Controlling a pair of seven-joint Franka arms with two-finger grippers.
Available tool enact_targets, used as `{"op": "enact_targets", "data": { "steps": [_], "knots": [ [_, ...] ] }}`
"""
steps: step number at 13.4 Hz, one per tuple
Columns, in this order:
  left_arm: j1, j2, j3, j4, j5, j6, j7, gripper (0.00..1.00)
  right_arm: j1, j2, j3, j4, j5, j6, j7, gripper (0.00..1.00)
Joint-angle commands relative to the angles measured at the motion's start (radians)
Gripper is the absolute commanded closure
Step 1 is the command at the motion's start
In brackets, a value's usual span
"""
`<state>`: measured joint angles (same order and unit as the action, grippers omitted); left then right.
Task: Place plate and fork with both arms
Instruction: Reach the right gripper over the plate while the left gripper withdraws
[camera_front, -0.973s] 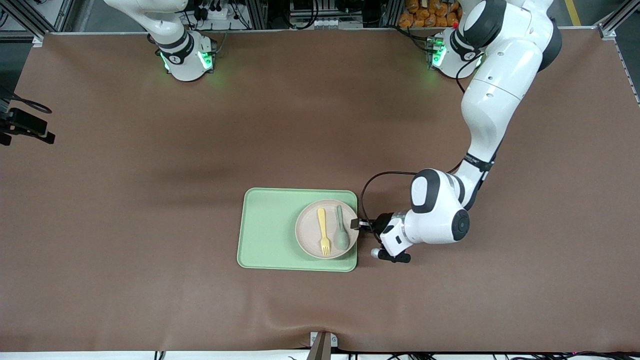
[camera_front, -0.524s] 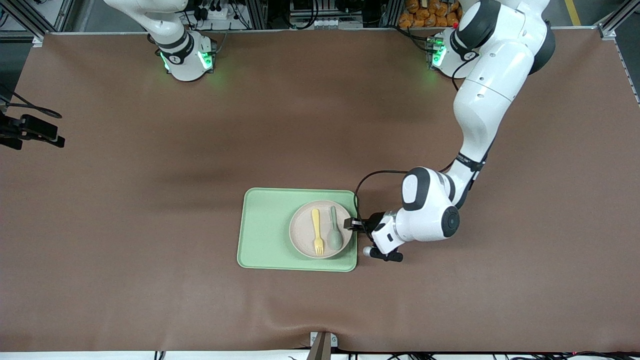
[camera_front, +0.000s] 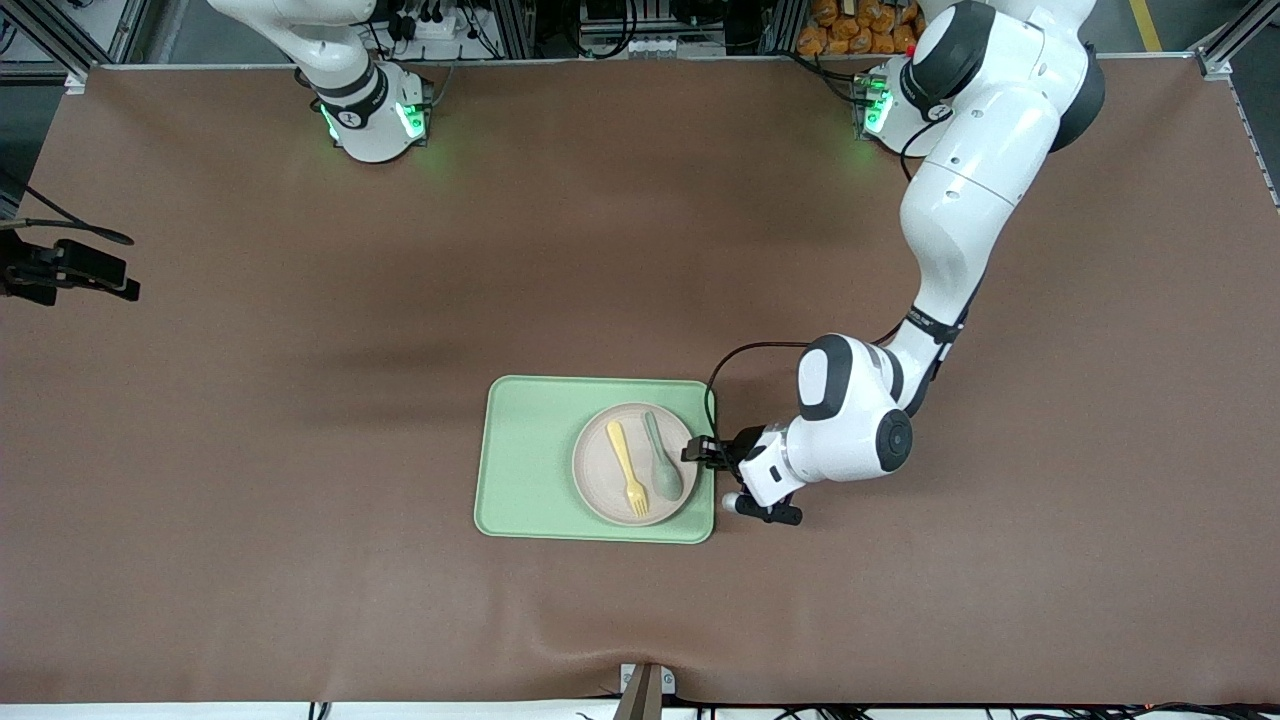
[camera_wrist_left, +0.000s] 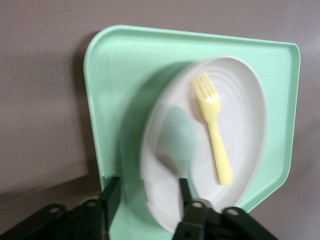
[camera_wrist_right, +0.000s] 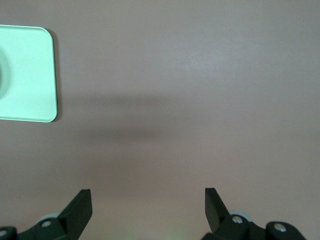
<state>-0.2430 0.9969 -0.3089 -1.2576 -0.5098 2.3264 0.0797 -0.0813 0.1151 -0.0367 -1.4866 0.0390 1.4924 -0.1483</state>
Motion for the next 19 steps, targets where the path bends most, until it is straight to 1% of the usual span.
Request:
{"op": "enact_targets", "data": {
  "steps": [1,4,6,8,11,13,15,16,18,19],
  "knots": [
    [0.001,0.002,0.004,0.015,-0.024,0.005,0.023,0.0,0.018,0.018,0.004,0.009,0.019,0.006,0.003,0.0],
    [0.025,-0.035,0.004,-0.005,-0.01,0.001,0.02,0.0,0.073,0.079,0.004,0.023,0.096,0.028,0.004,0.0],
    [0.042,-0.072,0.008,-0.034,0.003,-0.01,0.02,0.0,0.13,0.124,0.004,0.038,0.134,0.09,0.01,0.0],
    [0.082,-0.118,0.007,-0.063,0.063,-0.051,0.02,0.0,0.188,0.162,0.004,0.04,0.143,0.172,0.068,0.0],
    [0.157,-0.208,0.008,-0.095,0.108,-0.223,0.011,0.0,0.28,0.236,0.006,0.066,0.145,0.288,0.093,0.0],
    [0.218,-0.262,0.007,-0.1,0.17,-0.333,0.009,0.0,0.383,0.309,0.004,0.127,0.133,0.353,0.076,0.0],
    [0.275,-0.314,0.008,-0.105,0.214,-0.425,0.008,0.0,0.457,0.412,0.003,0.208,0.122,0.423,0.056,0.0],
    [0.303,-0.339,0.008,-0.105,0.229,-0.465,0.008,0.0,0.48,0.454,0.003,0.239,0.11,0.458,0.053,0.0],
    [0.365,-0.388,0.008,-0.103,0.287,-0.544,0.006,0.0,0.511,0.515,0.003,0.253,0.108,0.556,0.043,0.0],
    [0.395,-0.418,0.008,-0.105,0.31,-0.577,-0.006,0.0,0.511,0.537,0.004,0.258,0.108,0.592,0.001,0.0]
  ]
}}
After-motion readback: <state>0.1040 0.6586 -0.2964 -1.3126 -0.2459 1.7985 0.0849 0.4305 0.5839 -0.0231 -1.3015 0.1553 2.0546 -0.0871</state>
